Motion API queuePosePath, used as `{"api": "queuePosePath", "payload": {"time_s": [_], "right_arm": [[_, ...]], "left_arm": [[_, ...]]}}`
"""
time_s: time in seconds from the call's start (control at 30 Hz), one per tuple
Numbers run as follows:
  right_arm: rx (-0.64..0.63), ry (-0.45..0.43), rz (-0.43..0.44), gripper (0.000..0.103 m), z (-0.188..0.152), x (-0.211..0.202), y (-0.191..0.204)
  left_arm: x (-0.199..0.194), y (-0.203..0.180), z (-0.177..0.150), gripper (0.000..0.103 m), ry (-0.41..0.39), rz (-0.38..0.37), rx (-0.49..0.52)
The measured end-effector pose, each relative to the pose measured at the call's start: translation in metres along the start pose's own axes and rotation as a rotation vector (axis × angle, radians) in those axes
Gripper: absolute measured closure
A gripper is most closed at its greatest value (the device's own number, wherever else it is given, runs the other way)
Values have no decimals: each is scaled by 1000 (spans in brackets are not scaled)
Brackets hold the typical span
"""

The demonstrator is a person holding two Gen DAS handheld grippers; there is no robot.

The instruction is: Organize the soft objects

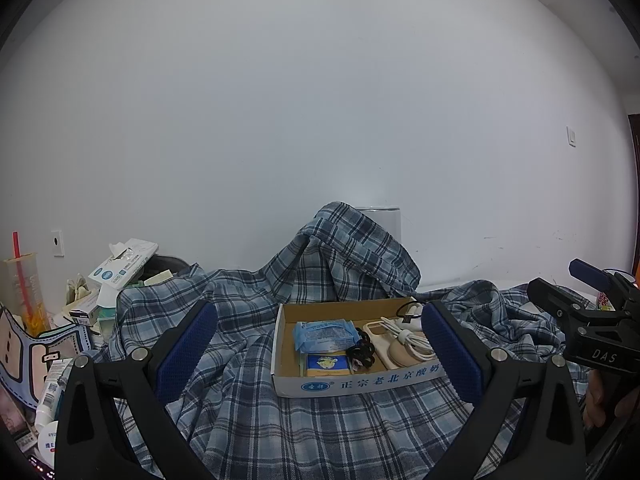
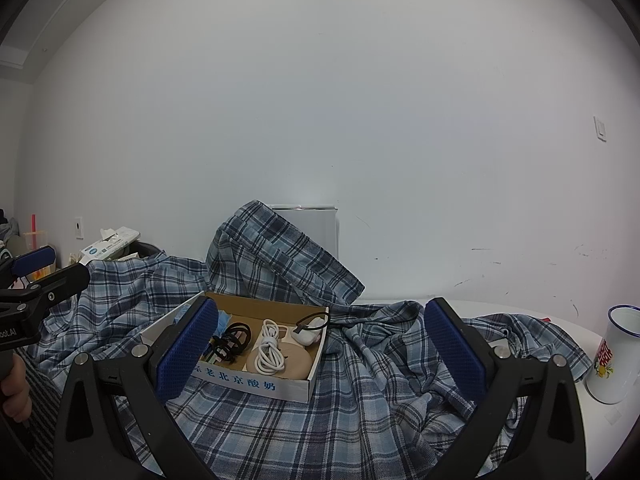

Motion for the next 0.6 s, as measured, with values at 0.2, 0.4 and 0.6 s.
{"api": "queuePosePath", "payload": {"time_s": [0.2,0.4,0.6], "right_arm": [[-1,0,0,0,0,0,0],[-1,1,1,0,0,0,0],[-2,1,1,0,0,0,0]], "left_arm": [[-1,0,0,0,-1,0,-1],[0,-1,0,0,3,1,0],[1,-4,-1,0,3,-1,-2]]}}
Point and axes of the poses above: each gripper's, at about its wrist camera, not at the fingertips, and x roughly the way its jaws point, y to its left, z to its top, the point moved 9 cm from there along x, roughly the way its jaws point, and after that the axes turned 14 degrees about x, right-handed, at the moved point
